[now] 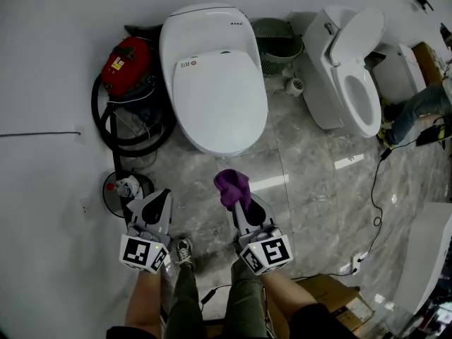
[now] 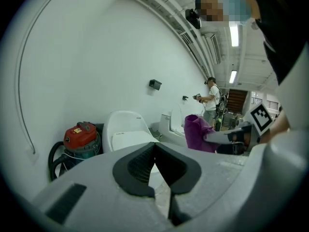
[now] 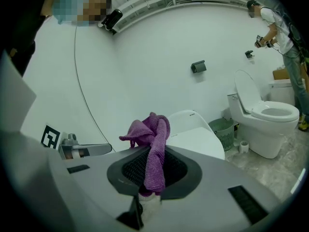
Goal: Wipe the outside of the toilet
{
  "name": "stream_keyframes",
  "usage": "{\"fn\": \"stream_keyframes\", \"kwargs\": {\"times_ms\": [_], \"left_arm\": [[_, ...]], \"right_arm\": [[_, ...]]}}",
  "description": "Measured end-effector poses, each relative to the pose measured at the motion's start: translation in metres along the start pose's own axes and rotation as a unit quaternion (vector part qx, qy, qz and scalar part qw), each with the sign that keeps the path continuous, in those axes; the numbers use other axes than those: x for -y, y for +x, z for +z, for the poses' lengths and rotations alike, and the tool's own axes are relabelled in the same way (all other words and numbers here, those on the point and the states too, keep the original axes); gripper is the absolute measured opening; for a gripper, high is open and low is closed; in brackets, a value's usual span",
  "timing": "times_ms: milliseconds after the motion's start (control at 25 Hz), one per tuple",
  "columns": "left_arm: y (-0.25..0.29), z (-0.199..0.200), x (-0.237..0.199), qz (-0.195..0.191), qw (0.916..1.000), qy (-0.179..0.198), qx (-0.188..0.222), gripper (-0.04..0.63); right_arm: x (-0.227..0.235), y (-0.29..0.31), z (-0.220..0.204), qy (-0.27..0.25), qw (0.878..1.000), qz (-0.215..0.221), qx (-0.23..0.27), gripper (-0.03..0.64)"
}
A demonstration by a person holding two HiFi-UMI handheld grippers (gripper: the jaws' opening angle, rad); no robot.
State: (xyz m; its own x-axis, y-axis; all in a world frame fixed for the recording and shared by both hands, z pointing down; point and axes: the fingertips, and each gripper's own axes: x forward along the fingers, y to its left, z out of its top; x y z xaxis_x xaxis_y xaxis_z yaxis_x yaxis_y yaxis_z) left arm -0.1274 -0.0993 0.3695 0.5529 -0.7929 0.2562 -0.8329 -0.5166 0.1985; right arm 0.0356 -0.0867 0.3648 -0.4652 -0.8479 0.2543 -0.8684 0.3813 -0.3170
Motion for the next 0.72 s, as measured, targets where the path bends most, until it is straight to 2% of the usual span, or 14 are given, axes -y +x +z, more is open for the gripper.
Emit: {"fn": "stream_keyframes", "kwargs": {"times_ms": [240, 400, 560, 720], "left_arm": [[0.024, -0.042, -0.014, -0.012, 0.9999, 0.004, 0.009, 0.006], [0.042, -0.07, -0.011, -0.02, 0.9994, -0.003, 0.027, 0.006], [0.053, -0.099, -0.011, -0.019, 0.9987, 0.0, 0.047, 0.006], [0.065, -0.135, -0.027, -0.015, 0.9982, 0.008, 0.057, 0.006]], "right_arm": [[0.011, 0.019, -0.058, 0.01, 1.0, -0.001, 0.005, 0.044], [0.022, 0.031, -0.08, -0.009, 1.0, 0.004, 0.015, 0.044], [0.032, 0.044, -0.112, -0.021, 0.999, 0.021, 0.026, 0.044], [0.04, 0.069, -0.152, -0.042, 0.998, 0.046, 0.029, 0.044]]}}
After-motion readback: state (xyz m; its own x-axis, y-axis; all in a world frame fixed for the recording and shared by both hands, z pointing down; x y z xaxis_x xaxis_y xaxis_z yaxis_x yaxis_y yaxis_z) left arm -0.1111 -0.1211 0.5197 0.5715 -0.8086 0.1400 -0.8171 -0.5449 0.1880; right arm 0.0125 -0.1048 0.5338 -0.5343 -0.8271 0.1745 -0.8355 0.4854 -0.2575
